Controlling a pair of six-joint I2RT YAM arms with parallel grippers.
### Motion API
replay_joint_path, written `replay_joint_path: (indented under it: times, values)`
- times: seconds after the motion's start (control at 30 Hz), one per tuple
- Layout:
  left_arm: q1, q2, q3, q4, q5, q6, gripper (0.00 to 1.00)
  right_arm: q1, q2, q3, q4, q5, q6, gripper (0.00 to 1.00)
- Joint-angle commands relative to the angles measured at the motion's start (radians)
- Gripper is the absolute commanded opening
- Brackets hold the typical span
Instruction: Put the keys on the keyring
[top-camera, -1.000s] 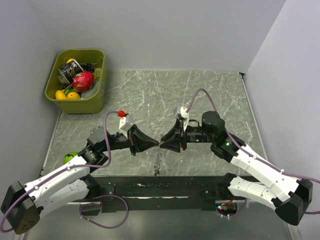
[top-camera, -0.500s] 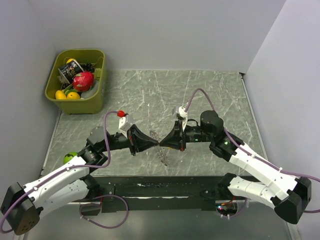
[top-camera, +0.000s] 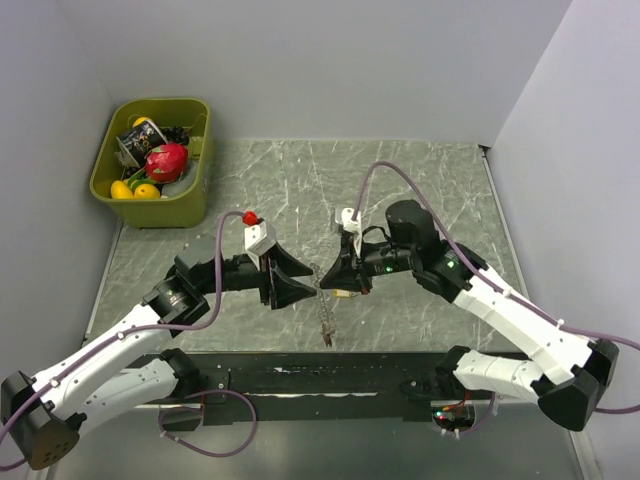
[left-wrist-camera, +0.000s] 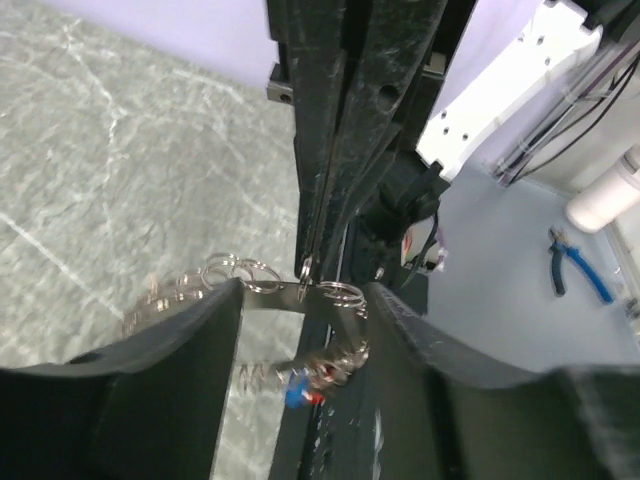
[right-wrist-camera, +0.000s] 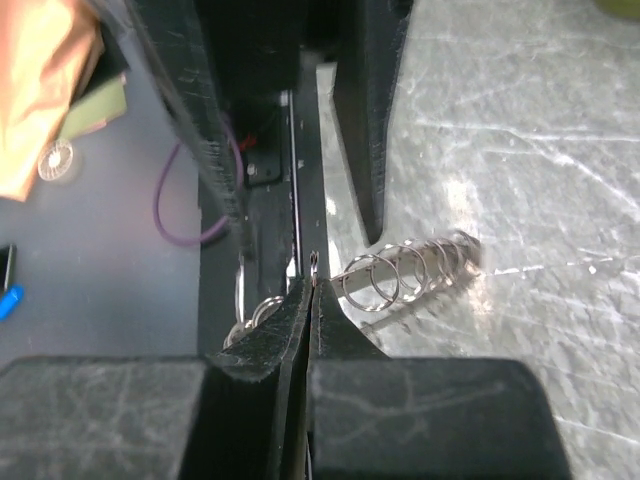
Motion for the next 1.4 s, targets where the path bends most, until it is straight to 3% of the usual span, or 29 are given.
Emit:
replay_joint_path:
  times: [0.0, 0.17, 0.33, 0.73, 1.37]
  values:
    - [-0.001, 0.023, 0.12, -0.215, 0.014, 0.089, 0.63, 0.0, 0.064, 0.121, -0.153, -0.063, -0.148, 0.0]
    - [-0.002, 0.101, 0.26, -0.433, 0.06, 0.202, 0.65, 0.0, 0.086, 0.161, -0.225, -0.12, -0.213, 0.0]
    - [-0.002, 0.151, 0.327, -0.505, 0.097, 0.251, 0.55, 0.0, 0.071, 0.148, -0.219, -0.137, -0.226, 0.0]
    - [-0.005, 0.233, 0.367, -0.533, 0.123, 0.259, 0.57, 0.0, 0.031, 0.116, -0.167, -0.157, -0.217, 0.0]
    - [-0.008, 0.159, 0.335, -0.475, 0.171, 0.261, 0.6, 0.0, 0.025, 0.113, -0.152, -0.152, -0.195, 0.0]
